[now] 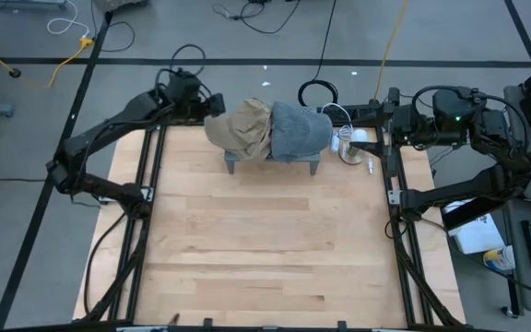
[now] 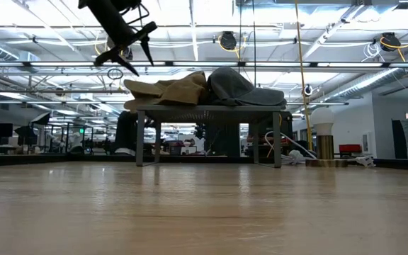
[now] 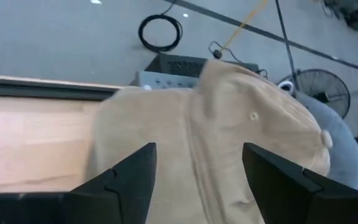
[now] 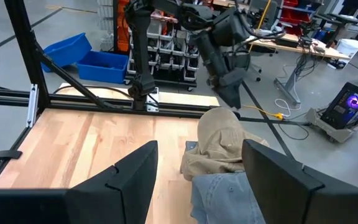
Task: Pick & Place hat
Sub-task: Stack the brown cap on top of the brown cap on the shelf, then return to Home Position
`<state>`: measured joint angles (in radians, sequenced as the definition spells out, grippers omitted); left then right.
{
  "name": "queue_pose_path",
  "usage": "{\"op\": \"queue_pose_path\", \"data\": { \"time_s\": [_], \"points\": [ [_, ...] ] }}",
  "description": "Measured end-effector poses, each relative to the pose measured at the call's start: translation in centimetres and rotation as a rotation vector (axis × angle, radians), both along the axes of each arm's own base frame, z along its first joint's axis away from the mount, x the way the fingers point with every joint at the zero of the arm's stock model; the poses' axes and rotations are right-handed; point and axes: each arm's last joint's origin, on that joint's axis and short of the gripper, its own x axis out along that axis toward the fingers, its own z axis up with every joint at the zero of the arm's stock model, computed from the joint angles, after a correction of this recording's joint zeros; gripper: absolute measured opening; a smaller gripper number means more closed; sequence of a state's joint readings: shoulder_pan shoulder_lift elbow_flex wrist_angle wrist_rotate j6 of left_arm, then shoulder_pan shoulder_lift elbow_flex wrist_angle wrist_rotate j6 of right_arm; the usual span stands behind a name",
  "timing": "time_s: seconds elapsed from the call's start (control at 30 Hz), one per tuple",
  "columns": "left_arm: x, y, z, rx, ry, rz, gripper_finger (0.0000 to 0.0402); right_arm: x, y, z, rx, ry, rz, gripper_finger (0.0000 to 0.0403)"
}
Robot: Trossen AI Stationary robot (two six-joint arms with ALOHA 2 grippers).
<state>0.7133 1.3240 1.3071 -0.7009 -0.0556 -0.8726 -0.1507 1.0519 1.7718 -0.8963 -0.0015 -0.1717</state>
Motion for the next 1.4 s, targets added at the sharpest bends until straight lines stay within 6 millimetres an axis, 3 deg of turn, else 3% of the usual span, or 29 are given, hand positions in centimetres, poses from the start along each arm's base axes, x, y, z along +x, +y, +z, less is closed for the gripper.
{"op": "queue_pose_path", "data": {
  "time_s": [0.33,0.53,0.7,0.9,1.07,1.3,1.4],
  "points": [
    [4.3,-0.9,-2.9,-0.018,0.099,-0.094,0.0212,0.0,0.0,0.0,0.002,-0.001,-0.001,0.0226],
    [6.8,-1.1,-3.9,0.006,0.064,-0.171,0.0201,0.0,0.0,0.0,0.002,-0.001,-0.001,0.0226],
    [6.9,-1.2,-3.9,-0.016,0.045,-0.15,0.0204,0.0,0.0,0.0,0.024,-0.005,-0.007,0.0226],
    [5.4,-1.4,-2.3,0.022,0.009,-0.105,0.0198,0.0,0.0,0.0,0.031,-0.006,-0.009,0.0226],
    [3.6,-2.1,0.3,0.136,-0.039,-0.145,0.0206,0.1,0.0,0.0,0.029,-0.005,-0.011,0.0226],
    [-0.2,-4.8,4.7,0.309,-0.144,-0.31,0.0219,1.1,-0.2,0.1,-0.005,-0.013,-0.003,0.0226],
    [-2.0,-6.5,6.3,0.328,-0.229,-0.419,0.0214,1.6,-0.2,0.3,0.065,-0.059,-0.012,0.0226]
  ]
}}
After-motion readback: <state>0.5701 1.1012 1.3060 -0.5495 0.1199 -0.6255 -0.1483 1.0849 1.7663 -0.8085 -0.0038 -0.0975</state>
